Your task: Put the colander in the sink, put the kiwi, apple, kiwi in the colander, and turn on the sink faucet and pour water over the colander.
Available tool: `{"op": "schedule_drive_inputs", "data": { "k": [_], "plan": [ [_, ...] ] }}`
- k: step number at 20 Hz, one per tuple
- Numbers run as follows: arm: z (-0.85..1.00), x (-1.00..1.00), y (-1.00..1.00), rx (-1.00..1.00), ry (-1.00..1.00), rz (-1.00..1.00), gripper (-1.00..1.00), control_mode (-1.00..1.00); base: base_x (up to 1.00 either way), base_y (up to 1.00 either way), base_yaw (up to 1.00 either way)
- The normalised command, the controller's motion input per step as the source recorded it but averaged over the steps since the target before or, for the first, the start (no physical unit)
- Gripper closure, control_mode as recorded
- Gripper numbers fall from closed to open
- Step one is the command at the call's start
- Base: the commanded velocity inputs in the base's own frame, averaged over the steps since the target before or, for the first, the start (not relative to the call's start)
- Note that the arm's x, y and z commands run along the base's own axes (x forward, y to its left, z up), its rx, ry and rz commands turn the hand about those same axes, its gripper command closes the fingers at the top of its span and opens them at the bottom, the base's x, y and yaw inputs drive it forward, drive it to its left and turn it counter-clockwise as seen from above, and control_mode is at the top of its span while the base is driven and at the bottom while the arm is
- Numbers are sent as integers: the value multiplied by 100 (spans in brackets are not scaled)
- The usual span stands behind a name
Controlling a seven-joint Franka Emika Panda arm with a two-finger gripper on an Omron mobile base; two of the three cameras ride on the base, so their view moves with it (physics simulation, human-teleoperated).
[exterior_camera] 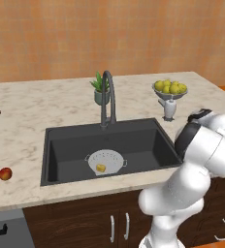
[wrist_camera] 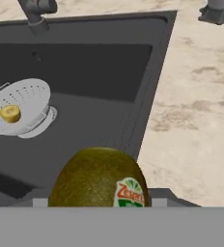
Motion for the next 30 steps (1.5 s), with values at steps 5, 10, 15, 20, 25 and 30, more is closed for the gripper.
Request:
{"op": "schedule_drive_inputs", "data": {
  "k": [5,10,15,20,25,30],
  "plan": [
    [0,-2,53,0,0,14,100,-100,0,0,0],
    [1,2,47,0,0,8,100,-100,0,0,0],
    [-2,22,45,0,0,8,100,-100,0,0,0],
    [-12,39,19,4,-5,10,100,-100,0,0,0],
    [-9,30,10,2,-3,5,100,-100,0,0,0],
    [0,5,0,1,0,0,100,-100,0,0,0]
  ]
}}
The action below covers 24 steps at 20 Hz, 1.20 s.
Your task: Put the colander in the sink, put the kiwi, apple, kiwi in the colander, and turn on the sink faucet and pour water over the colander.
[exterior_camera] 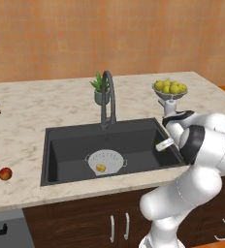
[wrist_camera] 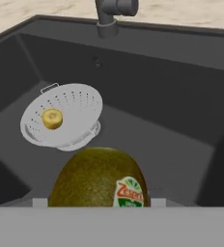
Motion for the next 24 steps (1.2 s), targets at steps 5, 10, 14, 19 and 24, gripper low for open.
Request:
{"op": "schedule_drive_inputs", "data": {
  "k": [5,10,14,19,24],
  "plan": [
    [-19,11,36,0,0,2,100,-100,0,0,0],
    [-27,36,85,0,0,12,100,-100,0,0,0],
    [-43,34,74,0,0,10,100,-100,0,0,0],
    [-41,5,37,0,0,4,100,-100,0,0,0],
    [-21,18,45,0,0,1,100,-100,0,0,0]
  ]
}}
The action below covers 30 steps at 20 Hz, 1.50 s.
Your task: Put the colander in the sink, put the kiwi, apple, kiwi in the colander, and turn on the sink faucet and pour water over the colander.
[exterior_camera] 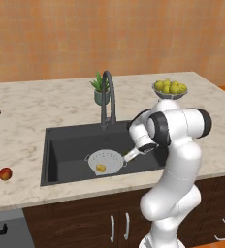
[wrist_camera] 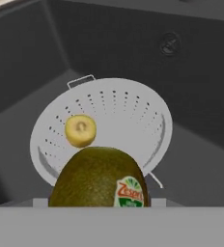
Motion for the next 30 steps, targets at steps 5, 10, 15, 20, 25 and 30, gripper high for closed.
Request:
{"op": "schedule_drive_inputs", "data": {
  "k": [5,10,15,20,25,30],
  "plan": [
    [-12,15,43,0,0,0,100,-100,0,0,0],
    [-28,4,14,-1,0,0,100,-100,0,0,0],
    [-35,3,0,0,-1,0,100,-100,0,0,0],
    [-10,11,7,0,-6,0,100,-100,0,0,0],
    [-6,9,14,0,-5,0,100,-100,0,0,0],
    [-19,13,9,0,0,0,100,-100,0,0,0]
  ]
}}
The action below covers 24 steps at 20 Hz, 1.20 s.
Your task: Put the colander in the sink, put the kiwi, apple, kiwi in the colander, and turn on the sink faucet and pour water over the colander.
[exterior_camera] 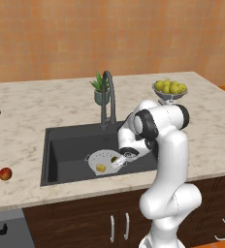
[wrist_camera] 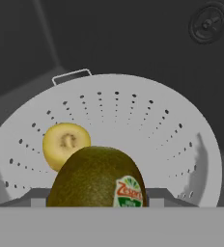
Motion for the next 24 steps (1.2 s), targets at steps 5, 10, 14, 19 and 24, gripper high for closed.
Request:
{"op": "schedule_drive_inputs", "data": {
  "k": [5,10,14,19,24],
  "plan": [
    [-26,3,0,0,0,0,100,-100,0,0,0],
    [-2,0,0,0,0,0,-100,-100,0,0,0],
    [31,0,0,0,-1,0,-100,-100,0,0,0],
    [69,-22,-18,0,-8,-1,-100,-100,0,0,0],
    [53,-59,-60,0,-9,-7,-100,-100,0,0,0]
  ]
}}
